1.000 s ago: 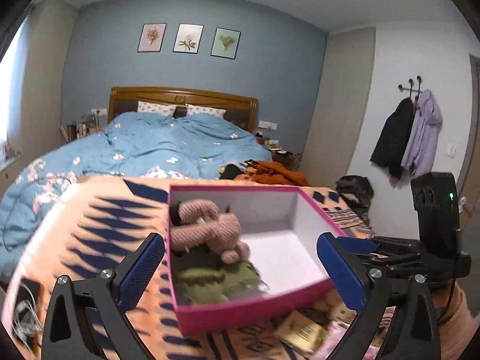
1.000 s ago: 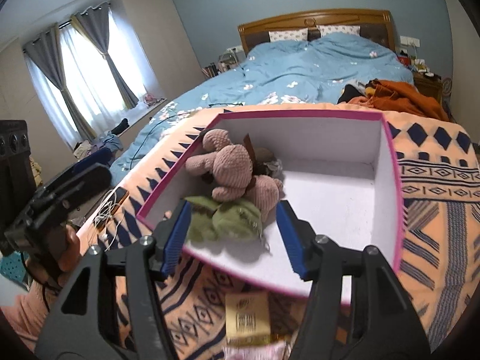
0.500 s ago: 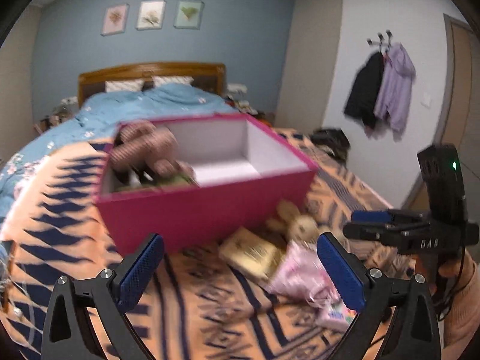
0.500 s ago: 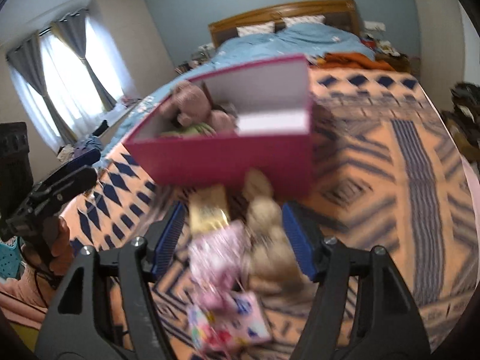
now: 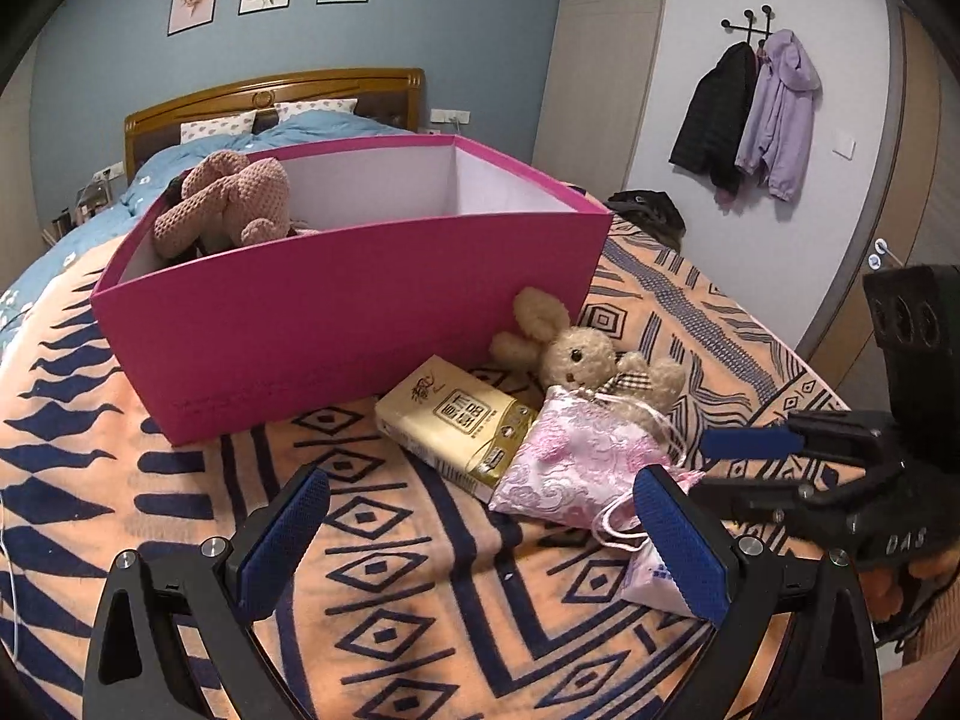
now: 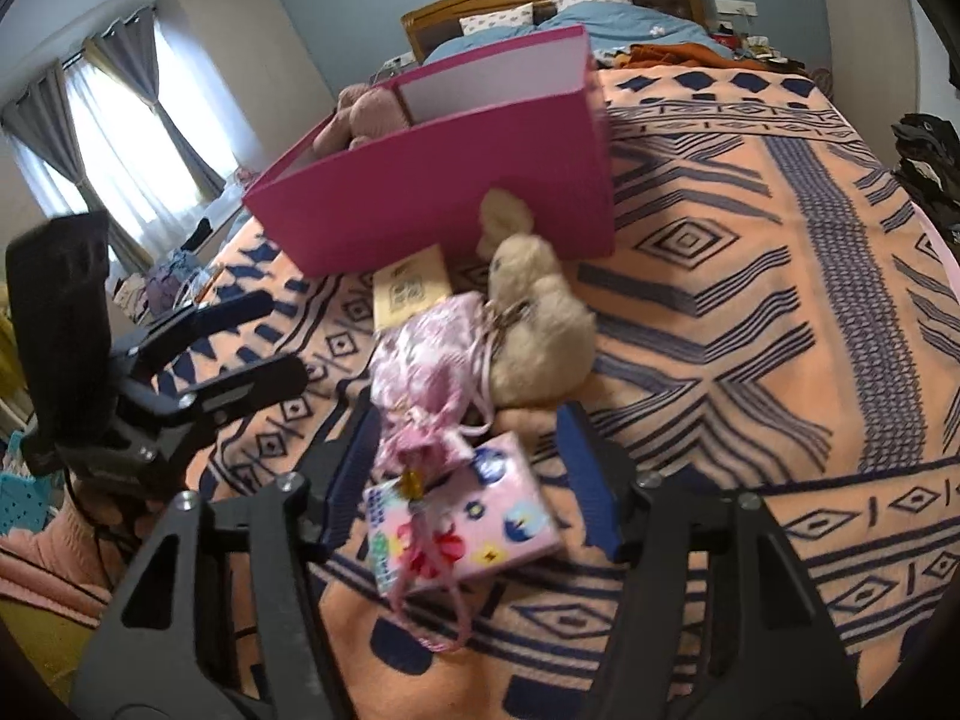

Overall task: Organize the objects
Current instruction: 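Move the right gripper back toward the cream bunny plush, then grasp the cream bunny plush with the right gripper and lift it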

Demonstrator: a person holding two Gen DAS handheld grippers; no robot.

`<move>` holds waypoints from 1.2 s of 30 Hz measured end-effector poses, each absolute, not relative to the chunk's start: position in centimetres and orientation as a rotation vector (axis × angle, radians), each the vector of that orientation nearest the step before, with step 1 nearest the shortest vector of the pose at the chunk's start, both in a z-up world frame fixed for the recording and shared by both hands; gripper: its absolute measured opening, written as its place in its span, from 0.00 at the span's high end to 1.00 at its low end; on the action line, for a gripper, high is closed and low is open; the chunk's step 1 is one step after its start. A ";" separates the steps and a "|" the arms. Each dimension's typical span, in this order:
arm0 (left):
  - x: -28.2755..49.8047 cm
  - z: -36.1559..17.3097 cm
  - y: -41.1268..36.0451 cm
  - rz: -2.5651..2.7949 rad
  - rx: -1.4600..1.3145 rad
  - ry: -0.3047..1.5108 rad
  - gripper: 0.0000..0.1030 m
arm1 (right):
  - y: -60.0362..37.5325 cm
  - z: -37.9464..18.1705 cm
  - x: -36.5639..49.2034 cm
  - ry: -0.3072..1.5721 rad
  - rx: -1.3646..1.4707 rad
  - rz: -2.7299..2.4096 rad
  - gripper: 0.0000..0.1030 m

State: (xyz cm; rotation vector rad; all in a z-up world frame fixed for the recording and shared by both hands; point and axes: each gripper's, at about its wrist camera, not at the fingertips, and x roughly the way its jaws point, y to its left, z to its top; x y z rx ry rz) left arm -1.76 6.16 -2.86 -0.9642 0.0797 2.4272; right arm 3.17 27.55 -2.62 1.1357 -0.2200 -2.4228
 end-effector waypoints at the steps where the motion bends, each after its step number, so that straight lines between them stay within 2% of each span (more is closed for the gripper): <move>1: -1.8 -2.9 6.0 2.429 -0.967 0.083 0.01 | 27.3 -2.8 3.3 -0.210 1.142 -2.417 0.44; 11: -2.3 -3.3 6.0 2.416 -0.973 0.110 0.03 | 25.3 -3.6 5.1 -0.030 1.159 -2.434 0.66; 15: -2.5 -3.4 6.4 2.392 -0.975 0.128 0.05 | 24.8 -3.7 5.3 0.042 1.148 -2.459 0.71; 19: -2.7 -3.5 6.8 2.371 -0.981 0.141 0.07 | 25.7 -3.2 5.0 0.021 1.134 -2.470 0.91; 28: -2.5 -3.3 7.9 2.319 -0.967 0.169 0.11 | 28.2 -1.2 3.9 -0.064 1.086 -2.471 0.90; 30: -2.5 -3.3 8.2 2.305 -0.967 0.172 0.11 | 29.2 -0.7 3.4 -0.142 1.060 -2.476 0.81; 31: -2.6 -3.2 8.3 2.301 -0.966 0.175 0.11 | 29.6 -0.6 3.0 -0.170 1.059 -2.480 0.70; 32: -2.8 -3.1 8.5 2.299 -0.966 0.178 0.11 | 30.0 -0.5 2.3 -0.182 1.062 -2.498 0.66; 36: -3.7 -2.6 9.0 2.280 -0.971 0.170 0.14 | 30.3 -0.4 -0.4 -0.202 1.100 -2.492 0.64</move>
